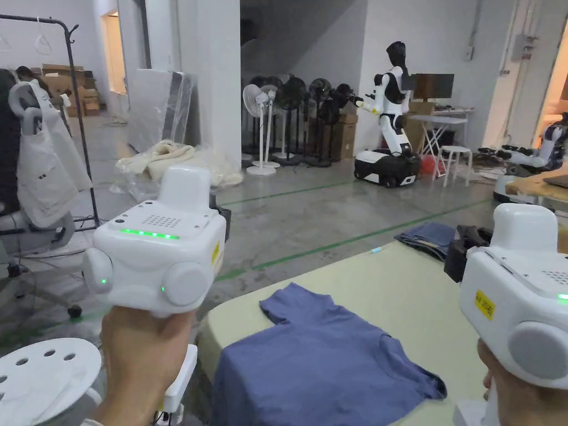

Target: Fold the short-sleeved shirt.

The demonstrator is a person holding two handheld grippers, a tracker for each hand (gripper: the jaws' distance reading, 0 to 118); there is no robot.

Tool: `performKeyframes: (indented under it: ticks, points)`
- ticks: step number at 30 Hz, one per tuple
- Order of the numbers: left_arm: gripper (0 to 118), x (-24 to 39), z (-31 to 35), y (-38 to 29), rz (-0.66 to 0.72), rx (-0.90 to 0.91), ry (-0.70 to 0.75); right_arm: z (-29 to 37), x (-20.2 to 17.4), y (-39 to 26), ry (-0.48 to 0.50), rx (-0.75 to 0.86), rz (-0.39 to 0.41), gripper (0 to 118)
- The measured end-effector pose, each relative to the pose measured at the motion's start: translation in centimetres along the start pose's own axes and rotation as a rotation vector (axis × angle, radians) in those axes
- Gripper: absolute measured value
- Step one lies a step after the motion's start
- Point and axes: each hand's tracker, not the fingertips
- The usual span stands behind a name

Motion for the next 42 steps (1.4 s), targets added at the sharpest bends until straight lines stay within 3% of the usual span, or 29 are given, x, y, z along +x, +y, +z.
performKeyframes:
  ticks: [5, 8, 10, 12, 15, 18, 21, 24, 25, 27, 28, 31, 34, 36, 37, 38, 40, 41, 42]
  points:
    - [0, -0.1, -2.1, -0.6, -0.005, -0.047, -0.007, -1.2, -0.4, -0.7, 0.018, -0.02, 0.007, 0]
    - [0, 1.3, -4.9, -0.8, 0.029, -0.144, -0.092, -2.1, -0.3, -1.3, 0.019, -0.05, 0.012, 0]
    - [0, 2.9, -9.4, -0.9, 0.009, -0.375, -0.252, -3.0, 0.2, -2.0, 0.013, -0.079, 0.014, 0]
    - [0, 4.4, -14.7, -1.8, 0.112, -0.621, -0.437, -4.1, 0.5, -3.0, 0.017, -0.117, 0.01, 0]
    - [0, 8.1, -23.3, -6.8, 0.187, -1.016, -0.57, -5.5, 0.4, -4.7, 0.021, -0.179, 0.022, 0]
    - [0, 13.2, -27.9, -12.2, -0.03, -1.157, -0.478, -7.1, 0.7, -6.8, 0.031, -0.242, 0.033, 0]
    - [0, 15.9, -31.3, -17.1, -0.007, -1.307, -0.476, -8.6, 1.0, -8.8, 0.029, -0.294, 0.029, 0]
    - [0, 17.2, -33.6, -19.5, 0.025, -1.306, -0.483, -9.7, 1.5, -10.1, 0.023, -0.327, 0.037, 0]
    - [14, 17.7, -33.9, -19.5, 0.015, -1.287, -0.473, -10.0, 1.8, -10.6, 0.016, -0.33, 0.035, 0]
    - [102, 18.5, -34.6, -19.5, -0.06, -1.179, -0.457, -10.6, 2.2, -11.2, 0.014, -0.343, 0.036, 0]
    - [118, 18.7, -34.4, -19.9, -0.08, -1.145, -0.424, -10.9, 2.4, -11.5, 0.01, -0.351, 0.033, 0]
    - [118, 19.5, -35.7, -21.7, -0.092, -1.169, -0.373, -11.4, 2.8, -12.2, 0.006, -0.369, 0.03, 0]
    - [117, 20.1, -37.6, -25.2, -0.098, -1.316, -0.378, -11.9, 3.5, -12.8, -0.001, -0.383, 0.02, 0]
    - [91, 20.5, -36.3, -26.0, -0.077, -1.38, -0.34, -12.2, 3.9, -13.3, -0.007, -0.392, 0.009, 0]
    - [86, 20.4, -36.3, -26.7, -0.046, -1.403, -0.372, -12.2, 4.1, -13.4, -0.007, -0.396, 0.006, 0]
    - [70, 20.8, -35.7, -26.8, -0.127, -1.347, -0.366, -12.1, 4.2, -13.5, -0.009, -0.399, 0.006, 0]
    - [46, 20.6, -35.4, -25.4, -0.162, -1.288, -0.449, -11.7, 4.6, -13.3, -0.015, -0.399, 0.016, 0]
    - [31, 20.3, -35.2, -24.5, -0.17, -1.251, -0.443, -11.5, 4.8, -13.3, -0.022, -0.394, 0.018, 0]
    - [0, 19.7, -34.9, -24.1, -0.103, -1.177, -0.475, -11.3, 5.0, -13.1, -0.028, -0.39, 0.012, 0]
